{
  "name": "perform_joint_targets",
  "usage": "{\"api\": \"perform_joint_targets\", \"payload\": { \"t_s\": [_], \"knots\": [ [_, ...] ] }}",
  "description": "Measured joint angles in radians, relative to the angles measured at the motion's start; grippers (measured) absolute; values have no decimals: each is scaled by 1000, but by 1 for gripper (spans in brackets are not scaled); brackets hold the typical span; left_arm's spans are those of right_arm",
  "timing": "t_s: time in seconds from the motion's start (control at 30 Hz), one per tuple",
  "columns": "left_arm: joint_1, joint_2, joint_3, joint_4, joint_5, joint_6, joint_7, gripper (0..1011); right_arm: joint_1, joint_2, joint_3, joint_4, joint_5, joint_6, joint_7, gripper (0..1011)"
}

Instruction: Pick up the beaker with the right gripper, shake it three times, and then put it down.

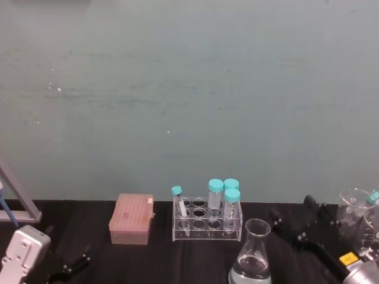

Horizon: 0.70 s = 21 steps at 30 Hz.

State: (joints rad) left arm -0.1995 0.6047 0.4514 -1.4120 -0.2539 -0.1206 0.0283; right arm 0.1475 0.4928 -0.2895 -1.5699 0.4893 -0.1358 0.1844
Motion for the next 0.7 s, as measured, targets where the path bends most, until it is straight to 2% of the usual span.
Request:
{"api": "perform_joint_targets", "payload": {
  "t_s": [0.1,0.27,0.7],
  "knots": [
    [0,0,0,0,0,0,0,1000,-12,-7,-2,-3,20,27,25,1000],
    [0,0,0,0,0,0,0,1000,-20,-10,-10,-4,21,50,53,1000],
    [0,0,0,0,0,0,0,1000,-8,-13,-36,18,-76,87,74,1000]
  ]
}}
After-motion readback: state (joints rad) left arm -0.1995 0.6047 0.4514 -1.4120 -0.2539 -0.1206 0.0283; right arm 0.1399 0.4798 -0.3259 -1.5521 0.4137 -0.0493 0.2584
